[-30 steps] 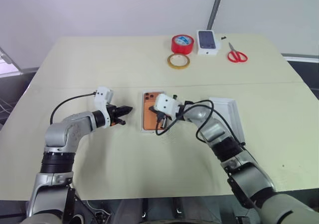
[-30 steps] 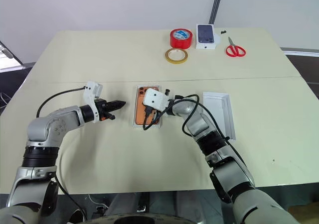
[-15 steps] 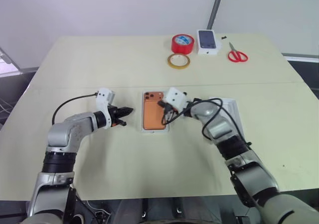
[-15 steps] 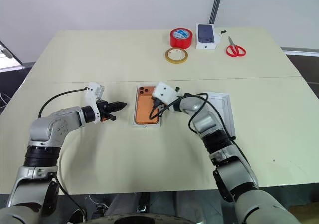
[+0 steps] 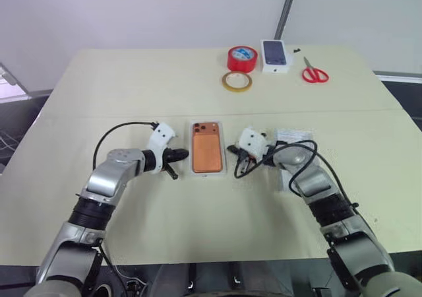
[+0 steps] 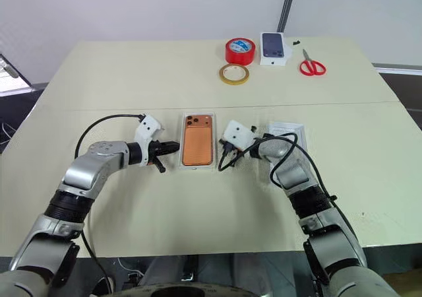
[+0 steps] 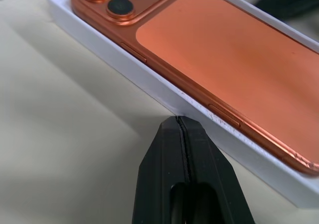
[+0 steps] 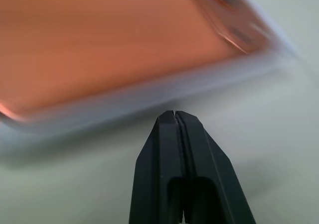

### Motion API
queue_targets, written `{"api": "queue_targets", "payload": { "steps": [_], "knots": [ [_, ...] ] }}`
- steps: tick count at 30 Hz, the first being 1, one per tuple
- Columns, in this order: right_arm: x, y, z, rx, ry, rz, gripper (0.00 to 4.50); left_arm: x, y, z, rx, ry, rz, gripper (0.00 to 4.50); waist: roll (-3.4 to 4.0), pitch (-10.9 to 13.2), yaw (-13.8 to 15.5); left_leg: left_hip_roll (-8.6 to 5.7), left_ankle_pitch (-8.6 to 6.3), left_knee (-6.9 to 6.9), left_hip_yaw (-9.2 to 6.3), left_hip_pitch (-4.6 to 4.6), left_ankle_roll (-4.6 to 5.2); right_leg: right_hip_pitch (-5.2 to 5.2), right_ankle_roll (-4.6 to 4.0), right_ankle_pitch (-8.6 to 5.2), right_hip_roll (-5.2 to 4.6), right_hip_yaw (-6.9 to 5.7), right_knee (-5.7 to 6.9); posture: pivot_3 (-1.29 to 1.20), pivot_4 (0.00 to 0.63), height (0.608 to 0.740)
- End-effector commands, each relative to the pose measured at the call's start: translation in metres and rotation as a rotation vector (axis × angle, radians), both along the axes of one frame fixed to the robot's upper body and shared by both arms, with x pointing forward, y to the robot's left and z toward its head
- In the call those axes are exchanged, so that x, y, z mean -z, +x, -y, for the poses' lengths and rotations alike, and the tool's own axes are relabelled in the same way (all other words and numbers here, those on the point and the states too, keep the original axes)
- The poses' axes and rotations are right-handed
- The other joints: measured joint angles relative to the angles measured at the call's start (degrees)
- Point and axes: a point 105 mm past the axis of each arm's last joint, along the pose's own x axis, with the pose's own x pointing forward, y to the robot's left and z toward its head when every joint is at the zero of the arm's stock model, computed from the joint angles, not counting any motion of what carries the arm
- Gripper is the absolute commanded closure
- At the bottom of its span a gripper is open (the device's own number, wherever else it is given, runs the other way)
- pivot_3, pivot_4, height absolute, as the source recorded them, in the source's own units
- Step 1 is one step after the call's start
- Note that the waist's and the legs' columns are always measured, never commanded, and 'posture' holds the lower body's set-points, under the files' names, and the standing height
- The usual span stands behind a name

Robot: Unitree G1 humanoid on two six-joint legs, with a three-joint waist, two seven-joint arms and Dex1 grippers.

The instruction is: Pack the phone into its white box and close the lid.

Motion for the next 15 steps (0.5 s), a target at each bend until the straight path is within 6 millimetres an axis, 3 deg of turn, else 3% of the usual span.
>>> {"api": "queue_targets", "payload": {
  "steps": [1, 8, 15],
  "knots": [
    [-0.016, -0.012, -0.005, -0.067, 0.029, 0.013, 4.45, 0.011, -0.026, 0.046, 0.184, -0.06, -0.104, 4.5, 0.0, 0.0, 0.6, 0.0, -0.01, 0.03, 0.0, 0.0, 0.01, 0.04, 0.0, 0.0, 0.0, -0.01, -0.02, 0.0, 0.15, 0.74],
    [-0.005, -0.053, 0.041, -0.07, -0.063, -0.11, 4.45, 0.013, -0.034, 0.087, 0.298, -0.077, -0.105, 4.5, 0.03, 0.0, 2.8, -0.09, -0.17, 0.1, -0.06, -0.06, 0.29, 0.22, 0.0, 0.0, -0.09, 0.0, -0.24, 0.0, 0.15, 0.74],
    [-0.004, -0.062, 0.089, 0.06, -0.153, -0.109, 4.45, 0.009, -0.034, 0.124, 0.397, -0.113, -0.101, 4.5, 0.03, 0.0, 3.6, -0.14, -0.27, 0.18, -0.13, 0.0, 0.48, 0.58, 0.0, -0.01, -0.1, -0.02, -0.68, 0.0, 0.15, 0.74]
  ]
}}
